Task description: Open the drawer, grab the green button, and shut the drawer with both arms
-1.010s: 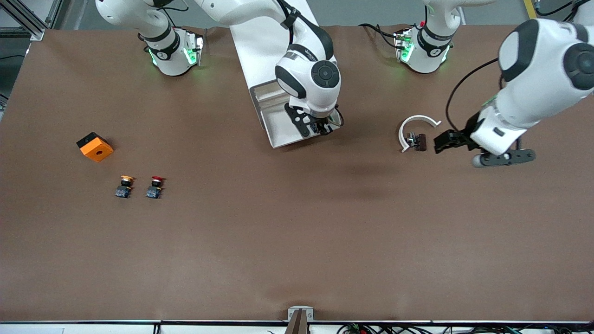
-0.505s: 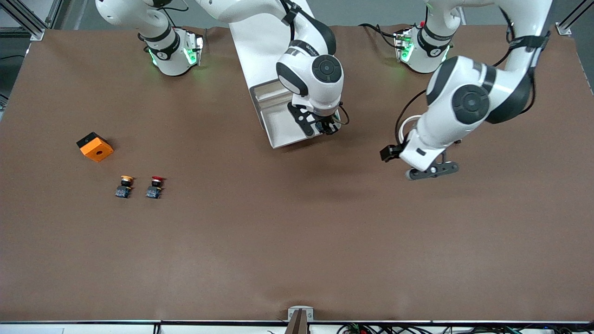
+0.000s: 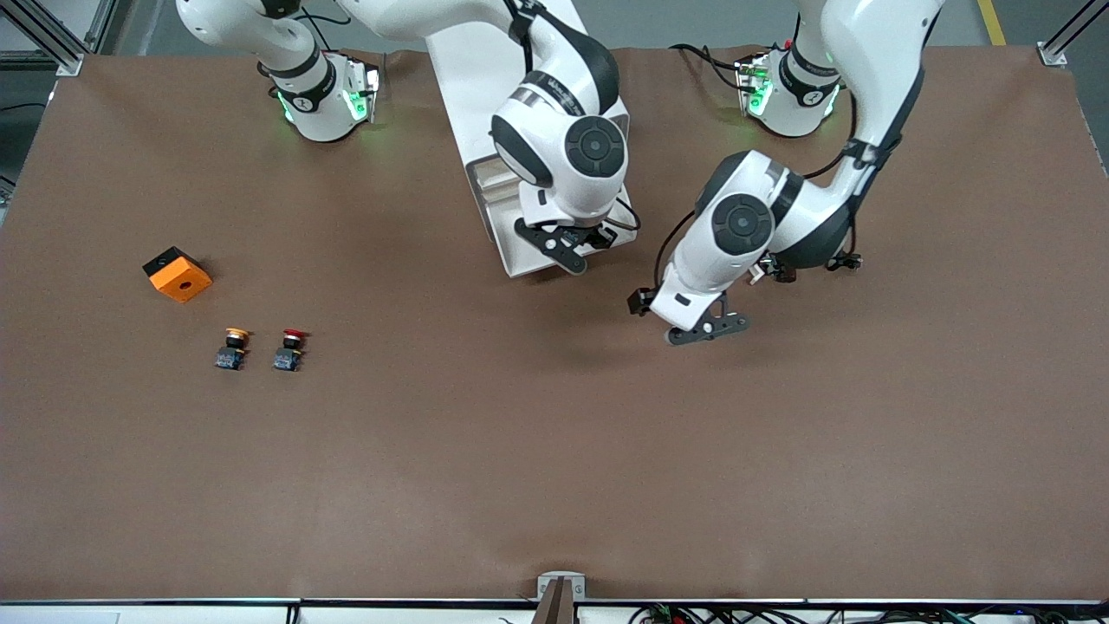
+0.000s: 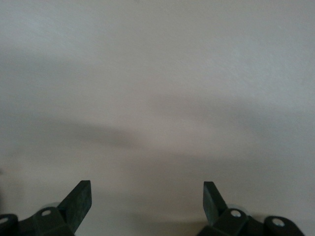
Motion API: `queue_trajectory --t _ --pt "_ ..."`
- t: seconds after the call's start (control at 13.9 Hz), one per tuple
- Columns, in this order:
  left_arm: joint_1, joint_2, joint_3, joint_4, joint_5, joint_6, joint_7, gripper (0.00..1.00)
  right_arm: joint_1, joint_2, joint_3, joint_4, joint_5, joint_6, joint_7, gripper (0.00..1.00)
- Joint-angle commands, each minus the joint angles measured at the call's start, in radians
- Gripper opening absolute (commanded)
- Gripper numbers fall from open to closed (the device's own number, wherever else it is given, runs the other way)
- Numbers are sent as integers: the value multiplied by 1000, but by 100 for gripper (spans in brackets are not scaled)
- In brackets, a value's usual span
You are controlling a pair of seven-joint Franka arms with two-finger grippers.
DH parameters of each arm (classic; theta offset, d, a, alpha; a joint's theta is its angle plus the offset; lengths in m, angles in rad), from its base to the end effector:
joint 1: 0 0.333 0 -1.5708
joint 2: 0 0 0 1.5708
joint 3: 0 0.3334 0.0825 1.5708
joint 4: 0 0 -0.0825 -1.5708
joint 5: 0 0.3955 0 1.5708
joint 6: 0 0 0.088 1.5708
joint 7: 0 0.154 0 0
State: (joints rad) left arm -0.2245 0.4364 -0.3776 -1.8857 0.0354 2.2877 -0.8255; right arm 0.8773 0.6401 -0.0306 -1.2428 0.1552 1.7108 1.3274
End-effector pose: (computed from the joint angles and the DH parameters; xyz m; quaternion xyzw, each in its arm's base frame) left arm 0.5384 -0.3575 0.2520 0.9912 0.1155 -0.0437 0.0480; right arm 0.4624 0.5625 0.3428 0.9618 -0.2513 -0.0984 0.0450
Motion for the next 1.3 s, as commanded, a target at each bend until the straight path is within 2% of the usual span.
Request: queue_trajectory --t 0.0,0.36,0.65,0.79,0.94,1.23 --pt "-27 37 -4 11 23 57 -30 100 -90 -80 8 -6 17 -36 -157 0" --pt "-124 96 -3 14 23 95 -202 100 -211 -118 3 -4 9 -114 -452 0" --pt "-202 97 -4 16 23 64 -334 100 -319 -143 3 -4 7 -115 -698 0" --pt "-220 97 -7 14 20 6 -345 100 -363 -143 3 -7 -28 -115 -799 0" --pt "-248 97 -12 16 14 -69 -350 100 -400 -137 3 -14 -80 -106 -838 0" --pt "-251 107 -30 16 8 -90 -362 100 -469 -138 5 -65 -135 -66 -846 0"
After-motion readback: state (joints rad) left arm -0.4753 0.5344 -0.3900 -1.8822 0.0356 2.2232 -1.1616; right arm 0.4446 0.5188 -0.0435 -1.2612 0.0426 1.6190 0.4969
